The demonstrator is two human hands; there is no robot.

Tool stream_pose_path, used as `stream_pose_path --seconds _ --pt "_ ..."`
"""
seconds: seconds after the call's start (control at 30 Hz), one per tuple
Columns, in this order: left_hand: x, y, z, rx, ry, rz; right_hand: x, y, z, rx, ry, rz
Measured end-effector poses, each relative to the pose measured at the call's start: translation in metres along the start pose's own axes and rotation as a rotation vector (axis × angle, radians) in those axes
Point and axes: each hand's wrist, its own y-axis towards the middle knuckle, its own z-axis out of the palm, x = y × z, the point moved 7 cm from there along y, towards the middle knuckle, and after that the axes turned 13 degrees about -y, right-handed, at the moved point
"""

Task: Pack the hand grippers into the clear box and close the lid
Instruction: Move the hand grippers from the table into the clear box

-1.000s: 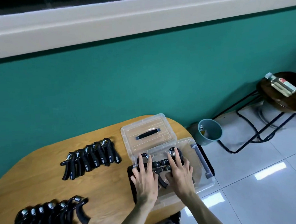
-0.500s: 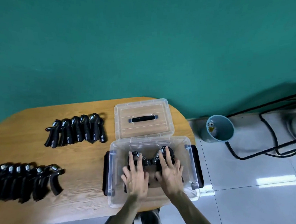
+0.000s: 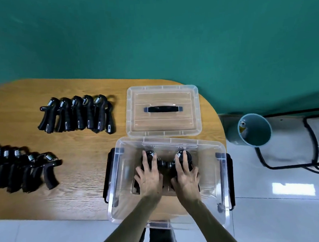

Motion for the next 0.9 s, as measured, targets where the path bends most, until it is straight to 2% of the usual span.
stream_pose_path --seconds 0.3,0.9 --pt "0.011 0.016 0.018 0.025 -0.038 -0.063 0.001 0.013 0.024 0.012 -0.060 -0.008" --pt "0.006 0.013 0.011 0.061 0.105 -0.029 0.002 0.014 0.032 0.041 -0.256 0.039"
